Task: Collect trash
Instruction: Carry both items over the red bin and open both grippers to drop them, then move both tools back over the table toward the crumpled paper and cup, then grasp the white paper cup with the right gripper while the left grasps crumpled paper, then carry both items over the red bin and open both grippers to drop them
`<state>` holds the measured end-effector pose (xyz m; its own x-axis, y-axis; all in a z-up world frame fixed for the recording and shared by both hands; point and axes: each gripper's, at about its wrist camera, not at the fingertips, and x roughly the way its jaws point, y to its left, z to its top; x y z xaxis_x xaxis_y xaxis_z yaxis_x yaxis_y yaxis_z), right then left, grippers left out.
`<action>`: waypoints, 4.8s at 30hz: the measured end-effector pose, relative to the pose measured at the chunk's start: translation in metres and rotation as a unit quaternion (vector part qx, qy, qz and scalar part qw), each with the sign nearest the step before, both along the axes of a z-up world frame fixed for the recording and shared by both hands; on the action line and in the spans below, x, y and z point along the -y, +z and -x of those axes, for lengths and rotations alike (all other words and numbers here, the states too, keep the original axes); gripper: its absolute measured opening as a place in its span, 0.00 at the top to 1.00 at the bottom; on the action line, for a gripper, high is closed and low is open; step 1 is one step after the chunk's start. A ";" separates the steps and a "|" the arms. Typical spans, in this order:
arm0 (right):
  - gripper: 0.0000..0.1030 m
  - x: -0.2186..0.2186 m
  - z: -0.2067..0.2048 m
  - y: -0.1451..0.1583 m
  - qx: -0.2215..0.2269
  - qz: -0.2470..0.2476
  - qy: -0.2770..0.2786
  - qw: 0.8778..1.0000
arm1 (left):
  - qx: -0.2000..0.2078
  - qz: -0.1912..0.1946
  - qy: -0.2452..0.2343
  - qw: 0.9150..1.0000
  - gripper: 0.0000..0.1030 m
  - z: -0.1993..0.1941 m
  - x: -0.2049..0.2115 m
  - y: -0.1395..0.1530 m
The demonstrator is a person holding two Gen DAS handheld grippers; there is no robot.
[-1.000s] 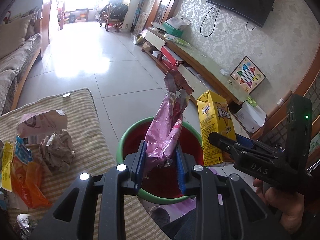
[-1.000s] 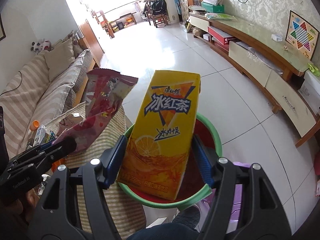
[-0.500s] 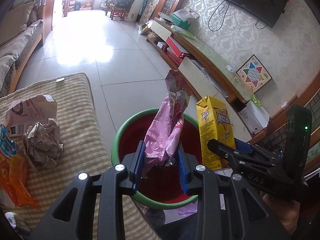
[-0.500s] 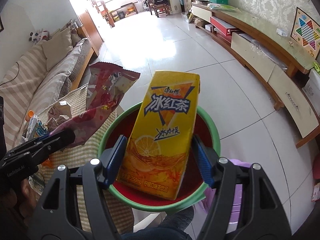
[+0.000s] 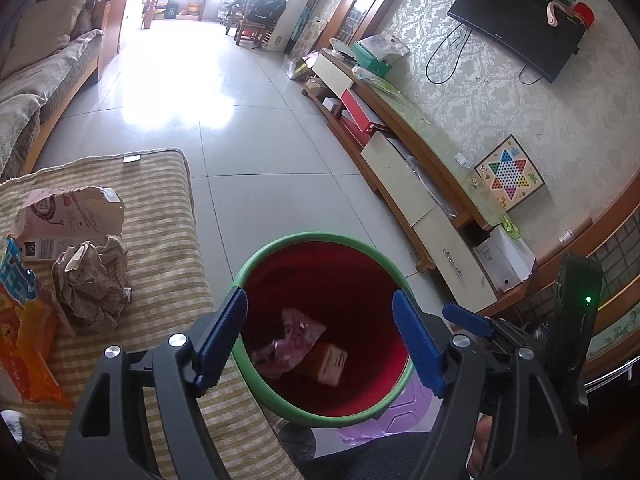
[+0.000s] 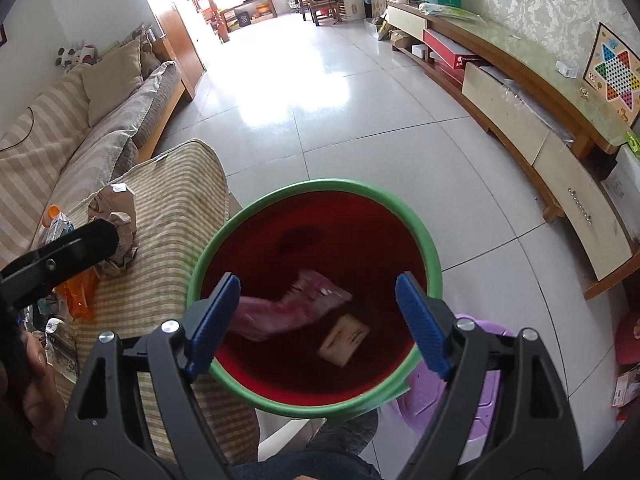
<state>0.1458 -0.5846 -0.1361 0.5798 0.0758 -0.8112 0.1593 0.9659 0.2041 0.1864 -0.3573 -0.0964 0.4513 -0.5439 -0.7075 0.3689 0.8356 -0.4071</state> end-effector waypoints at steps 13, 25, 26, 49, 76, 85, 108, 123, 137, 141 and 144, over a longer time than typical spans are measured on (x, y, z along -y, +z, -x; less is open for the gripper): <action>0.05 -0.029 0.017 0.026 0.010 0.034 -0.014 0.999 | -0.001 -0.029 0.060 0.998 0.08 0.012 -0.052 0.026; 0.05 -0.127 0.042 0.061 0.033 0.046 0.011 0.998 | 0.024 -0.086 0.122 0.988 0.08 0.065 -0.163 0.054; 0.04 -0.136 0.045 0.064 0.040 0.042 0.017 0.998 | 0.028 -0.087 0.130 0.987 0.08 0.071 -0.177 0.056; 0.04 -0.308 0.045 0.061 0.032 0.051 0.181 0.982 | 0.039 -0.109 0.241 0.964 0.08 0.139 -0.346 0.030; 0.35 -0.349 0.007 -0.005 -0.061 -0.033 0.238 0.969 | -0.044 -0.144 0.060 0.987 0.28 0.094 -0.293 -0.065; 0.66 -0.359 -0.001 -0.026 -0.087 -0.059 0.252 0.962 | -0.044 -0.135 0.053 0.988 0.42 0.086 -0.295 -0.074; 0.84 -0.343 0.014 0.019 -0.044 -0.098 0.246 0.963 | -0.009 -0.095 0.104 0.990 0.73 0.105 -0.319 -0.036; 0.84 -0.324 0.028 0.068 0.015 -0.099 0.236 0.967 | 0.043 -0.100 0.123 0.986 0.73 0.116 -0.312 0.017; 0.84 -0.227 0.026 0.076 0.046 -0.115 0.158 0.980 | 0.089 -0.103 0.081 0.987 0.73 0.087 -0.234 0.063; 0.84 -0.189 0.026 0.078 0.053 -0.119 0.124 0.984 | 0.097 -0.098 0.049 0.989 0.73 0.073 -0.192 0.071; 0.84 -0.156 0.026 0.078 0.057 -0.119 0.095 0.987 | 0.103 -0.095 0.021 0.990 0.73 0.064 -0.157 0.074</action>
<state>0.1195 -0.4283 -0.0585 0.6234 0.3724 -0.6875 -0.0568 0.8986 0.4351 0.1224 -0.2003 -0.0222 0.6152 -0.3879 -0.6863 0.3914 0.9060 -0.1612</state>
